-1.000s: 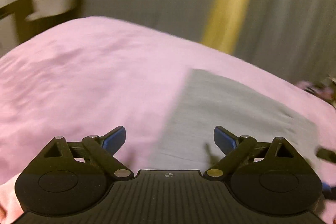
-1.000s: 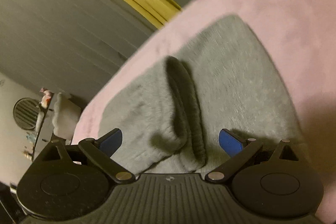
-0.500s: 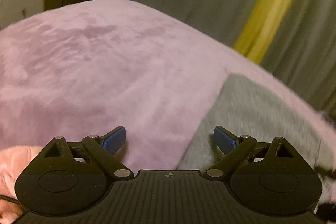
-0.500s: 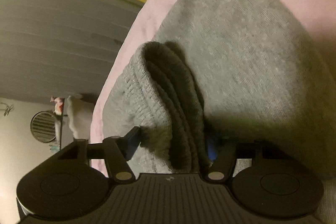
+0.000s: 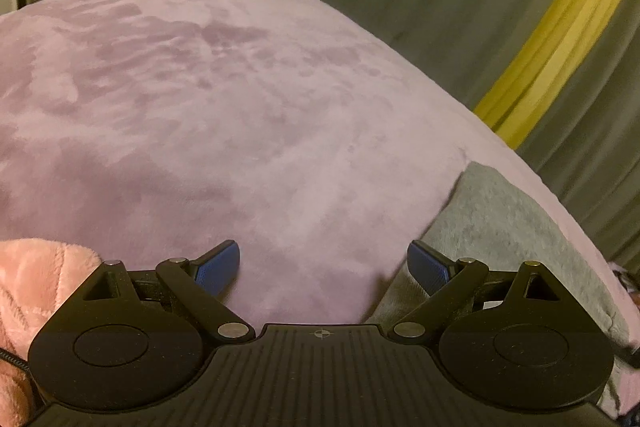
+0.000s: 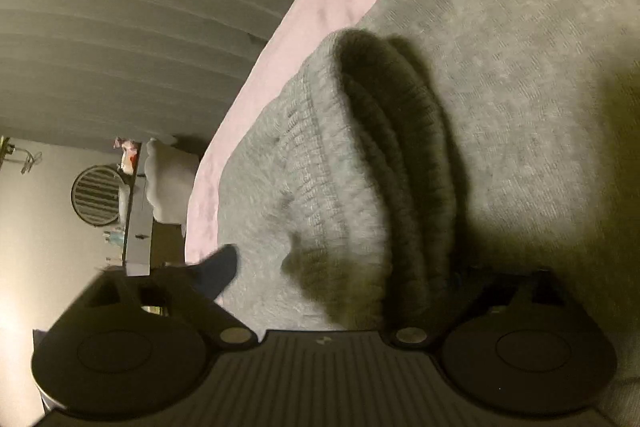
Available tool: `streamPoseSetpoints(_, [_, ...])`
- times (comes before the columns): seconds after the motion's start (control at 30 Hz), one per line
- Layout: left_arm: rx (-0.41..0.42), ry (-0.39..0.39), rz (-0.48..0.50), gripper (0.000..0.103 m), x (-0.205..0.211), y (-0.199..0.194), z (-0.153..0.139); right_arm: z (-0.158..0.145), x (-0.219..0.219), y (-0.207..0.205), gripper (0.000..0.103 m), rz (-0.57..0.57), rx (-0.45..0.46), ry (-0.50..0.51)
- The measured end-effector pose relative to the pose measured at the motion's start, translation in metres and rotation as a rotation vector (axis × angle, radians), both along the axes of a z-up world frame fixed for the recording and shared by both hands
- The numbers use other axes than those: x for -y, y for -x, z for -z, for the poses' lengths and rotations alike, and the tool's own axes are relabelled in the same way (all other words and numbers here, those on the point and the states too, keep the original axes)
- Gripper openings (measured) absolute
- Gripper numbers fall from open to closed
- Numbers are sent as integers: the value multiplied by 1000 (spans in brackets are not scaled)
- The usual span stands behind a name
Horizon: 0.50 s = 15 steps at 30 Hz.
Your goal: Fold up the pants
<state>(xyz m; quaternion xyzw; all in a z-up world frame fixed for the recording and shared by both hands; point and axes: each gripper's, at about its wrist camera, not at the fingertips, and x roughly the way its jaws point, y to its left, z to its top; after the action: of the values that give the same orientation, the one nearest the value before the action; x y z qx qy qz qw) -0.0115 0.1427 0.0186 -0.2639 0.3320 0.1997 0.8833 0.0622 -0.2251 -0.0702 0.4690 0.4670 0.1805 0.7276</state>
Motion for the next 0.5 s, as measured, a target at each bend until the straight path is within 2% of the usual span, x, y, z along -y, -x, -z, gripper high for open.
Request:
streamPoseSetpoints(0.03, [5,2,-6,96,-1,1,0,2,3,4,46,7,-12,11])
streamPoseSetpoints(0.17, [12,5,-34,96,-3,1,1,10,8,14,45,47,-2,-59])
streamPoseSetpoints(0.3, [22,6,-51,96,-4,2,1,13,1,8,64,84,-25,-97])
streamPoseSetpoints(0.37, [24,5,-63,96,-5,2,1,7,-5,4,64,82,-33,-65])
streamPoseSetpoints(0.43, [34,10,-79,96,-6,4,1,-9,-15,2,42,61,-15,25])
streamPoseSetpoints(0.5, [44,17,-98,96,-8,6,2,-30,-23,0,40,49,46,102])
